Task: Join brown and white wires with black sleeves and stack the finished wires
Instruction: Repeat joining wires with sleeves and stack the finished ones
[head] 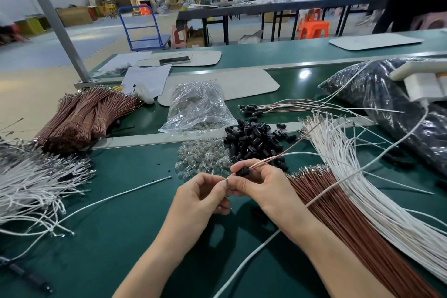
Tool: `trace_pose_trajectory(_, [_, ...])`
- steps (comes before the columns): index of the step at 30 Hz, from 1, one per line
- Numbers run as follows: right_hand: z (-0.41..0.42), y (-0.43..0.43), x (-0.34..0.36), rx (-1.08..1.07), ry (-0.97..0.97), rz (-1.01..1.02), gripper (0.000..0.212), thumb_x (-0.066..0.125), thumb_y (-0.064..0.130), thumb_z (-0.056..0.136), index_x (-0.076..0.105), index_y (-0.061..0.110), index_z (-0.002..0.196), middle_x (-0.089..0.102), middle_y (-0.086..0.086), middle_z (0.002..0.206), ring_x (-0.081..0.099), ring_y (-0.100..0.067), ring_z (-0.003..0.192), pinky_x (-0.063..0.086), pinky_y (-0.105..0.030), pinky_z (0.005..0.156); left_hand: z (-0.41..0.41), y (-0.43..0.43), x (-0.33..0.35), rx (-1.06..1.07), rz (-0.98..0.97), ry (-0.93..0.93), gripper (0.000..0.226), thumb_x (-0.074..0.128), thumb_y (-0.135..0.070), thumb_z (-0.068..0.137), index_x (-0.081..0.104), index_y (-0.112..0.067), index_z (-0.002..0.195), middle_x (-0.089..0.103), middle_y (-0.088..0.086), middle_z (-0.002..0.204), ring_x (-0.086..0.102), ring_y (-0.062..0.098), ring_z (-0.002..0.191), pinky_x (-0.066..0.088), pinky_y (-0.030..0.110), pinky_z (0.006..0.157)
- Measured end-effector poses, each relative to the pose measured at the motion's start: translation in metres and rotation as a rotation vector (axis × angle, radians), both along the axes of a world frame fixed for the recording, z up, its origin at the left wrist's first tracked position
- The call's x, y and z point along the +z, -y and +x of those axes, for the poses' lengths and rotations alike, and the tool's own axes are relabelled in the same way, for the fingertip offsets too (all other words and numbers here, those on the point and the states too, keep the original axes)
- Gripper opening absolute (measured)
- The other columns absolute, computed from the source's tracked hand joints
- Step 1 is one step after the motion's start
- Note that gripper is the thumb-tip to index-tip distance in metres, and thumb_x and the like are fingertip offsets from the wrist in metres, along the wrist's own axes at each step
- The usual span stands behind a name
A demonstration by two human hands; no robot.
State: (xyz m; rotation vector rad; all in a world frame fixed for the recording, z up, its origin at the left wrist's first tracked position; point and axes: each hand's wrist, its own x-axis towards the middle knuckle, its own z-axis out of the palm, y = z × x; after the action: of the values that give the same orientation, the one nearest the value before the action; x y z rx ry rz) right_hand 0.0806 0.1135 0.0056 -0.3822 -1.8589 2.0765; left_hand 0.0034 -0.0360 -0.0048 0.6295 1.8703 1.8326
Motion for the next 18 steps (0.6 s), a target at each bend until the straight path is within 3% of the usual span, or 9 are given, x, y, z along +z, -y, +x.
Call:
trace_pose_trajectory(11, [-0.0015, 0.0011, 0.0001, -0.037, -0.021, -0.033, 0.016, 0.077, 0.003, 0.084, 0.071, 0.011, 0.096, 0.073, -0.004, 0.072, 0.069, -0.010, 0.070, 0.055, -0.019, 0.067, -0.0016, 0.0008, -0.0066, -0.011, -0.043, -0.101, 0.010, 0.062, -0.014, 0.100, 0.068, -0.015, 0.092, 0.074, 0.005, 0.085, 0.070, 0.018, 0.072, 0.061, 0.032, 0.068])
trace_pose_trajectory(18, [-0.0007, 0.0014, 0.0006, -0.012, -0.031, 0.008, 0.016, 0.077, 0.004, 0.085, 0.070, 0.011, 0.097, 0.072, -0.004, 0.073, 0.069, -0.011, 0.070, 0.055, -0.018, 0.067, -0.0019, -0.0001, -0.0077, -0.027, -0.057, -0.091, 0.008, 0.061, -0.015, 0.100, 0.067, -0.012, 0.096, 0.074, 0.003, 0.085, 0.071, 0.018, 0.074, 0.059, 0.030, 0.068])
